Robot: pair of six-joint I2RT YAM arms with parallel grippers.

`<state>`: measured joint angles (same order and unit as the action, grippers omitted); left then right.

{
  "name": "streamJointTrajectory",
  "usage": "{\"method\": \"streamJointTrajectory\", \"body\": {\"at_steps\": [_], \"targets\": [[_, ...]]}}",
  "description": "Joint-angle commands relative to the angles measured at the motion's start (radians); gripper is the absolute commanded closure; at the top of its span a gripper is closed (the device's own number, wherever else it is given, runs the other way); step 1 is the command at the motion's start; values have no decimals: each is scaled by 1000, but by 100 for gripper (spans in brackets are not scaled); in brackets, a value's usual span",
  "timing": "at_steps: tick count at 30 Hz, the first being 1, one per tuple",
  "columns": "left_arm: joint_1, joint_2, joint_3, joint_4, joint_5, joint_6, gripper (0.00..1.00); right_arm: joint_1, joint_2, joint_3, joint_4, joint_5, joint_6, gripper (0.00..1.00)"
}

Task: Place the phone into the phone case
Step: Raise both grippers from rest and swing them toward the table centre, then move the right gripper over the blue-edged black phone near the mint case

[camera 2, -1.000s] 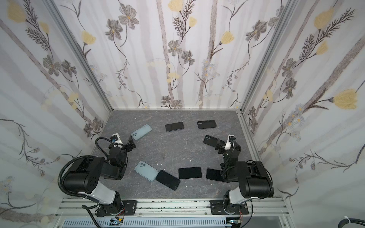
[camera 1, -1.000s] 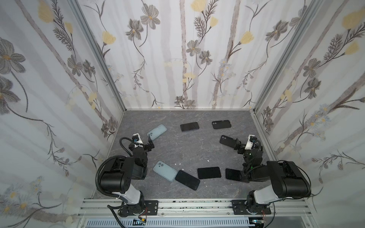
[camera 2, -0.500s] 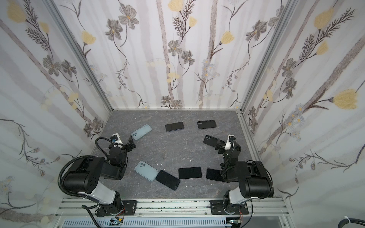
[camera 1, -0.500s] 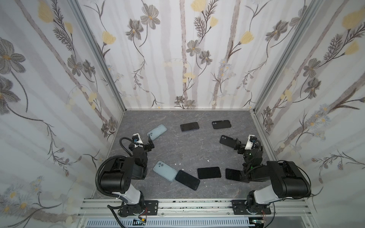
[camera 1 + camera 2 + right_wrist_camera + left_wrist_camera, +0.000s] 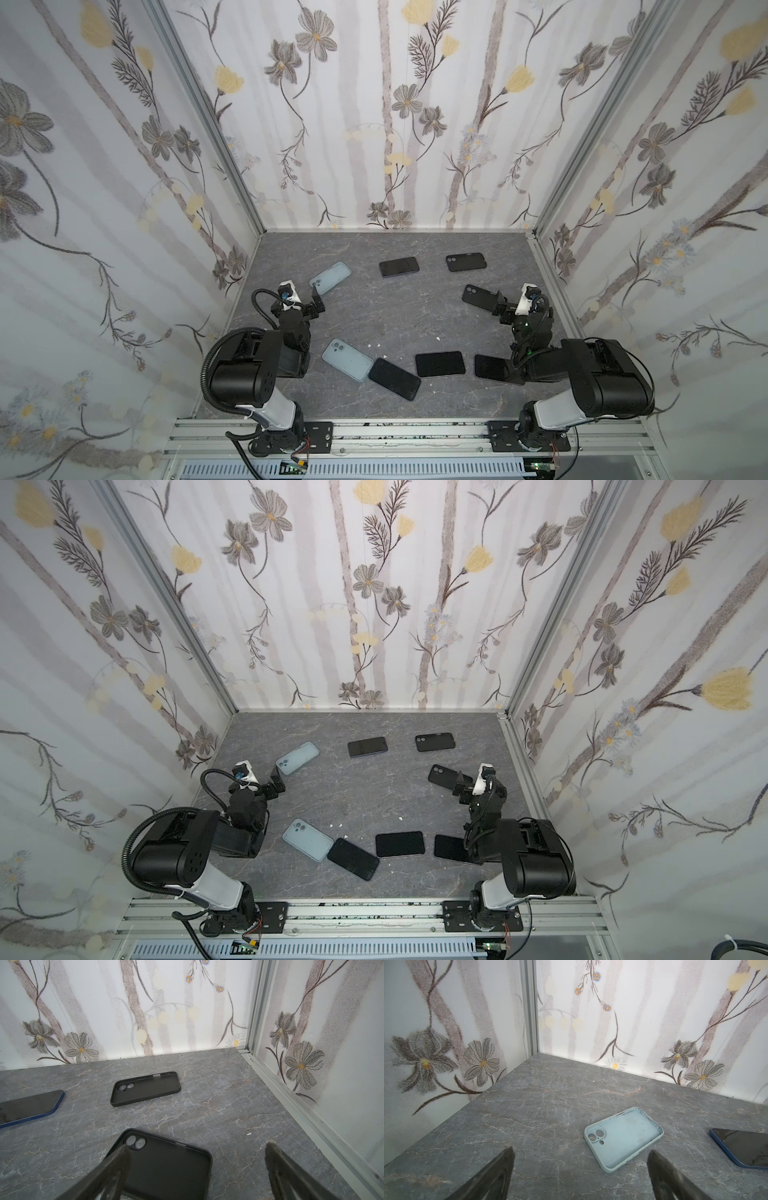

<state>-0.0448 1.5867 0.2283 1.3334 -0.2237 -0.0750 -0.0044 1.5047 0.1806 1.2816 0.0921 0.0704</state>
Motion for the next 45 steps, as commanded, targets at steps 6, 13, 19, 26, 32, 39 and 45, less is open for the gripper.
{"method": "streamJointTrajectory", "body": {"at_steps": [6,13,19,26,32,39,45], "targets": [[5,0,3,22,9,3,0,0,-2,0,68,5,0,0],[3,-245,135,-387,-6,3,0,77,-265,67,-254,51,-70,0],[-12,-442,287,-603,116,-32,0,180,-438,215,-592,22,-54,3],[-178,-579,533,-1008,127,-70,1,313,-560,430,-1013,-148,-4,8],[-354,-631,684,-1374,127,-85,4,545,-590,591,-1325,-248,-22,10],[-415,-650,751,-1766,158,-333,5,897,-532,654,-1513,-319,-7,8],[-416,-693,695,-1971,202,-454,5,1104,-464,643,-1564,-287,19,9]]}}
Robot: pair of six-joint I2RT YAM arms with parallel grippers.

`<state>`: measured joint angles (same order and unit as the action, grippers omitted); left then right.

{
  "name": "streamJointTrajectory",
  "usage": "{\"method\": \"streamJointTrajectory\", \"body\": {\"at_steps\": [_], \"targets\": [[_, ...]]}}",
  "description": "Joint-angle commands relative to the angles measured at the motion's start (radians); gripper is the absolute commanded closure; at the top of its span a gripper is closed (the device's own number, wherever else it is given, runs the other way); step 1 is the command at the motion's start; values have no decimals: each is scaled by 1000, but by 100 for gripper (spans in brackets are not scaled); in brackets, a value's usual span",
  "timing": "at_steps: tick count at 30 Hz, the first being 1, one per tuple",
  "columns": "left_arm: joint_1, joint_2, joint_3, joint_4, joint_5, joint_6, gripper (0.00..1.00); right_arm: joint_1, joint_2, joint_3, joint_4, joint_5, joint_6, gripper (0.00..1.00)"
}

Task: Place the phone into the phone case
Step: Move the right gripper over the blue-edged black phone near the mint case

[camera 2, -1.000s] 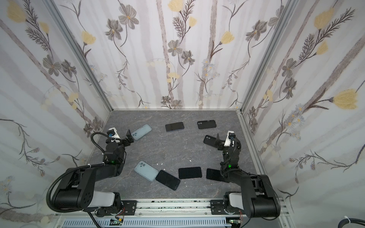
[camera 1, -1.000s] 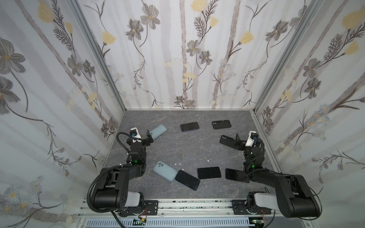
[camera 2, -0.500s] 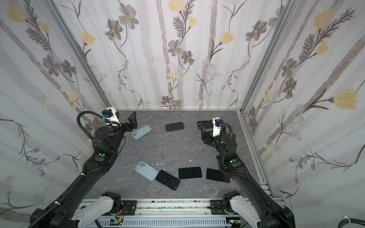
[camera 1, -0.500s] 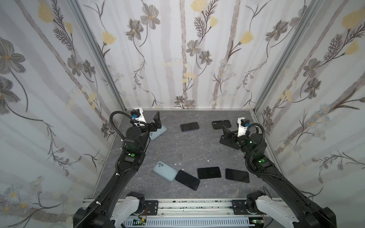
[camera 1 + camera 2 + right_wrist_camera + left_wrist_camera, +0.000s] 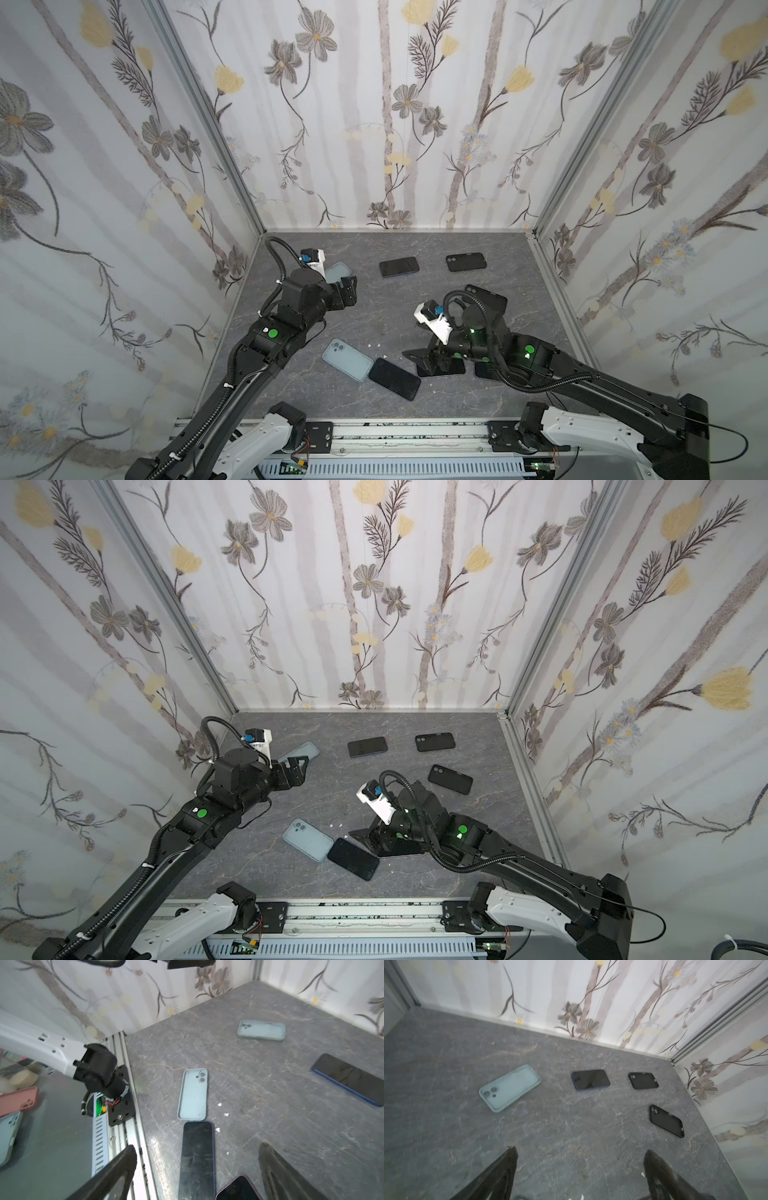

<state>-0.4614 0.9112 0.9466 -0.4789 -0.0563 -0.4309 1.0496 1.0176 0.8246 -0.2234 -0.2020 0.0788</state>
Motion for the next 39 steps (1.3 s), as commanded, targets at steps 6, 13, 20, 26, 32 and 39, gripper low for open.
{"method": "streamJointTrajectory", "body": {"at_steps": [6,13,20,26,32,39], "targets": [[0,-24,-66,-287,55,-112,5,185,73,-1,-100,191,-34,9],[0,-7,-122,-322,222,-93,7,221,158,-7,-146,285,-19,5],[0,-10,-175,-285,256,-86,7,222,252,-18,-124,253,16,2],[1,-24,-226,-217,349,-41,5,221,302,-17,-115,216,15,0],[1,-11,-240,-231,372,-32,5,221,335,-15,-123,250,15,0],[1,-38,-250,-228,356,-42,5,221,371,-27,-106,224,4,0]]}}
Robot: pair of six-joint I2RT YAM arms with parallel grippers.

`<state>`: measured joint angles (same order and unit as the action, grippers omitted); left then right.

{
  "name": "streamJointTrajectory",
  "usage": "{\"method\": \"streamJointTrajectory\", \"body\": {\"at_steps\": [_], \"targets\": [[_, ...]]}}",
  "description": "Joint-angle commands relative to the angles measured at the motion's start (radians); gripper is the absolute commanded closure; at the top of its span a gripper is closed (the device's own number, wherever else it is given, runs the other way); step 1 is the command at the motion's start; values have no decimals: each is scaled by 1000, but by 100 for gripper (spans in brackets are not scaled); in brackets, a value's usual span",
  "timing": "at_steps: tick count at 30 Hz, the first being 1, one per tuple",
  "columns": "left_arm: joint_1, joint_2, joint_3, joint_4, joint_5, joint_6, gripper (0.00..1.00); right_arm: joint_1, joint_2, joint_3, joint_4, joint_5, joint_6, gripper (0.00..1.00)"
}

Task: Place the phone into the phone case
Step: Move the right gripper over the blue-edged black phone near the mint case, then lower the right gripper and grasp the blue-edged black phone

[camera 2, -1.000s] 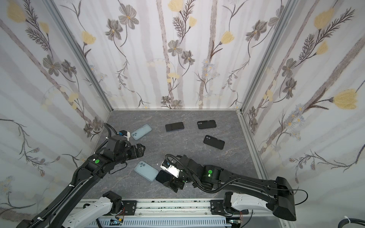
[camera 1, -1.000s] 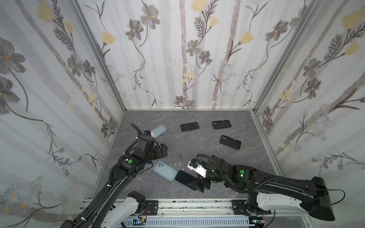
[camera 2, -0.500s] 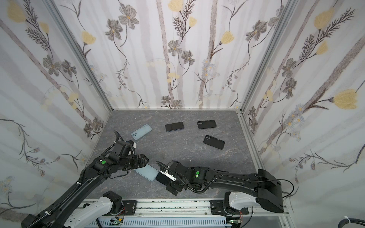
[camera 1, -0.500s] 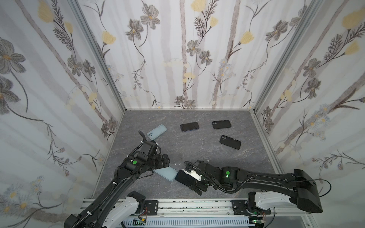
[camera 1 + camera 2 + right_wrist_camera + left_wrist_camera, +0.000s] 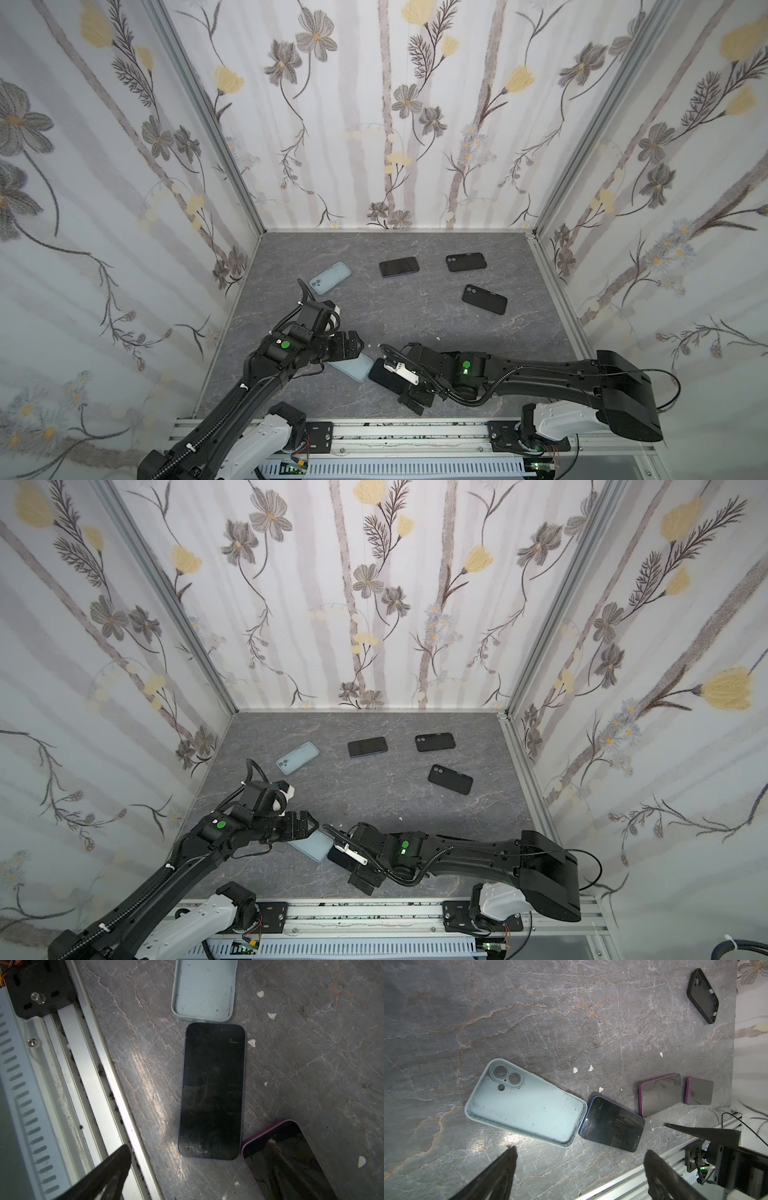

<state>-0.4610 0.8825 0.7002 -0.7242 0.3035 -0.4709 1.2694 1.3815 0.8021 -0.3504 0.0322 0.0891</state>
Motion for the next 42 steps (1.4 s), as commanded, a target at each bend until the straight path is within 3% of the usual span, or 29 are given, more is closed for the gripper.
{"method": "streamJointTrajectory", "body": {"at_steps": [1,20,32,42], "targets": [[1,-14,-4,18,-6,-4,5,1,8,-8,28,-14,-5,0],[1,4,-8,13,-11,-11,3,-94,77,-7,76,-81,43,0],[1,8,-10,13,-3,-7,2,-95,237,72,10,-95,12,0],[1,18,-10,9,-16,-14,1,-94,286,90,-8,-117,3,4]]}}
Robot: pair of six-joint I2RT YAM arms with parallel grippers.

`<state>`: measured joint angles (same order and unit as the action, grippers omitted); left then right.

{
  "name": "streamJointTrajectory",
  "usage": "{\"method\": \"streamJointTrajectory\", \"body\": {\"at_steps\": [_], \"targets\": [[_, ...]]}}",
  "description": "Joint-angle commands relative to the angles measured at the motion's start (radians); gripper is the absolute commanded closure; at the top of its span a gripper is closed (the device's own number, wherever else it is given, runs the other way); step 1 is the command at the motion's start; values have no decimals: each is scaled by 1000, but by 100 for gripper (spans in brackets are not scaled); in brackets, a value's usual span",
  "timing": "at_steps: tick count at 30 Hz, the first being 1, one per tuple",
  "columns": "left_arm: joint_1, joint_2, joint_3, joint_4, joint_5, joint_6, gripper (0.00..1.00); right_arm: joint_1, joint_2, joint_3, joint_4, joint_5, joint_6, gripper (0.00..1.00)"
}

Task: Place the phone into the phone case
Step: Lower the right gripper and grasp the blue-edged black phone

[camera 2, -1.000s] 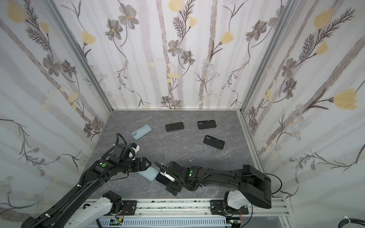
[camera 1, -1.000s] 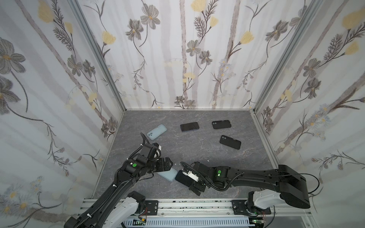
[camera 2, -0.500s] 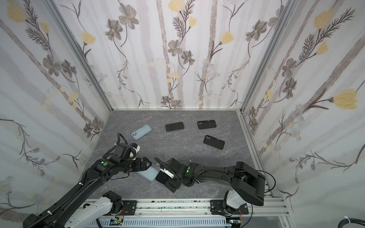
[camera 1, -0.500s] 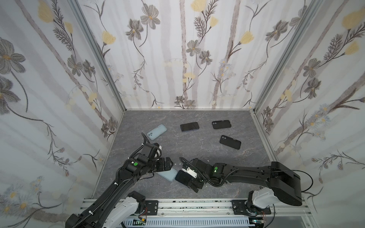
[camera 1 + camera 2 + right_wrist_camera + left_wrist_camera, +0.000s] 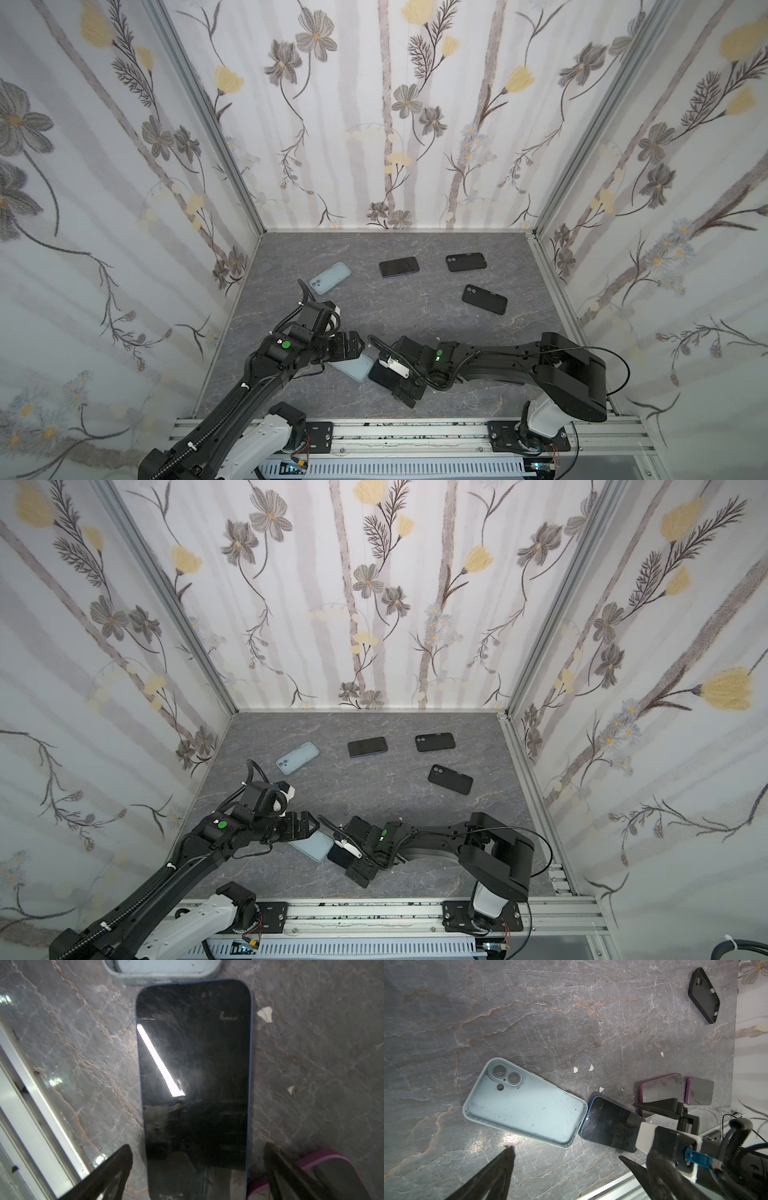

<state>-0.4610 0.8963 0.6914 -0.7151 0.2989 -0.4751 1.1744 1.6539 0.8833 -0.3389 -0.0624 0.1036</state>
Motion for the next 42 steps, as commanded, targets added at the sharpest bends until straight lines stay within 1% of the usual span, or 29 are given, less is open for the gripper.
{"method": "streamJointTrajectory", "body": {"at_steps": [1,7,15,23,27,36,42], "targets": [[1,6,-1,-1,-11,-8,2,1,19,12,-26,-23,-13,5],[3,18,-1,-1,-11,-8,2,1,57,41,-68,-19,-21,11],[2,14,-1,-3,-15,-10,2,1,87,65,-110,1,-34,25],[2,18,0,-3,-15,-8,2,0,100,91,-127,4,-45,35],[2,14,-1,-3,-19,-10,2,1,86,103,-124,5,-45,37],[1,8,1,-3,-26,-12,1,1,74,124,-154,-8,-50,38],[2,-4,7,-6,-39,-14,1,1,23,132,-130,4,-51,41]]}}
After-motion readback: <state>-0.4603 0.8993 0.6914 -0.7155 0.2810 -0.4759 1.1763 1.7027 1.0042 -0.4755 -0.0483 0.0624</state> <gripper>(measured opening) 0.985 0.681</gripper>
